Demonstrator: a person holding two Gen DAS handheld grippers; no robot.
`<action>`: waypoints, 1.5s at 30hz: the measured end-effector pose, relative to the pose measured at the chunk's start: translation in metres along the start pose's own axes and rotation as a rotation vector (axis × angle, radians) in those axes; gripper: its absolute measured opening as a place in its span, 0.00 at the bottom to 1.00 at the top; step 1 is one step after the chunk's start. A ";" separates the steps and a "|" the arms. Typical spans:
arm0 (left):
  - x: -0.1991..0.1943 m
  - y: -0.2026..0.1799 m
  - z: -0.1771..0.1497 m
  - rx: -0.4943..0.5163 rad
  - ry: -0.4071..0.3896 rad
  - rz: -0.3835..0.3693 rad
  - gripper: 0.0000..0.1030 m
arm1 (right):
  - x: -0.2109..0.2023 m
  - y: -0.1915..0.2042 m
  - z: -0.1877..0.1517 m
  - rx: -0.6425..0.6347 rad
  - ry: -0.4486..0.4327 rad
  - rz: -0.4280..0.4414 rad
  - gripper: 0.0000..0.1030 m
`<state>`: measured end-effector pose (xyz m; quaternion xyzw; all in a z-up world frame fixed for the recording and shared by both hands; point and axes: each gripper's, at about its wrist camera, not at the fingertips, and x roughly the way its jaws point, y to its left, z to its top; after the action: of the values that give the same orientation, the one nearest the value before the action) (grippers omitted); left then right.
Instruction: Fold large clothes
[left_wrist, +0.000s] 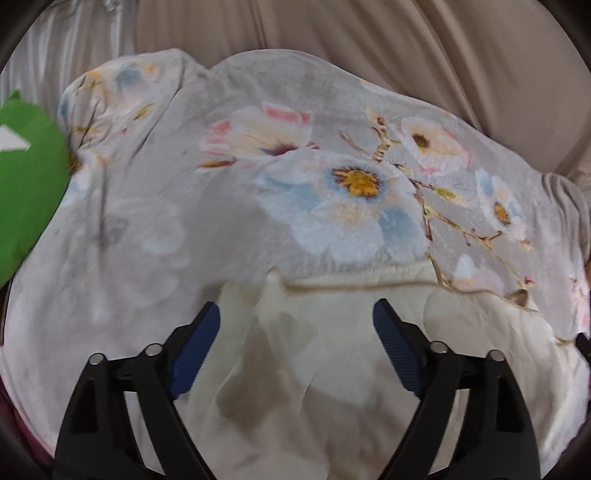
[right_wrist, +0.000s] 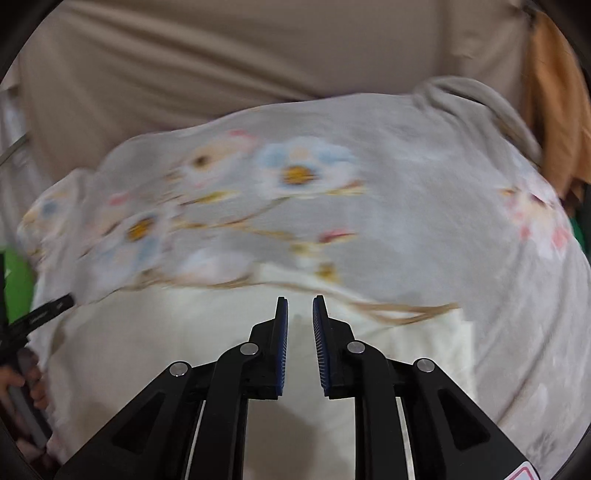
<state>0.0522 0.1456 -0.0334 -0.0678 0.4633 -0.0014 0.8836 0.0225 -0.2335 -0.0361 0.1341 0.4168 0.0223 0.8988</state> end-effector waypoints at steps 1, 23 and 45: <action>-0.009 0.011 -0.007 -0.014 0.024 -0.015 0.84 | 0.000 0.014 -0.005 -0.010 0.025 0.043 0.16; -0.028 0.059 -0.079 -0.171 0.211 -0.238 0.35 | 0.060 0.080 -0.054 -0.036 0.266 0.082 0.15; -0.159 -0.143 -0.042 0.374 0.076 -0.613 0.17 | 0.018 0.057 -0.119 0.020 0.353 0.282 0.07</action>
<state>-0.0639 0.0095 0.0906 -0.0407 0.4458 -0.3534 0.8214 -0.0516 -0.1494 -0.1077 0.1938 0.5448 0.1668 0.7987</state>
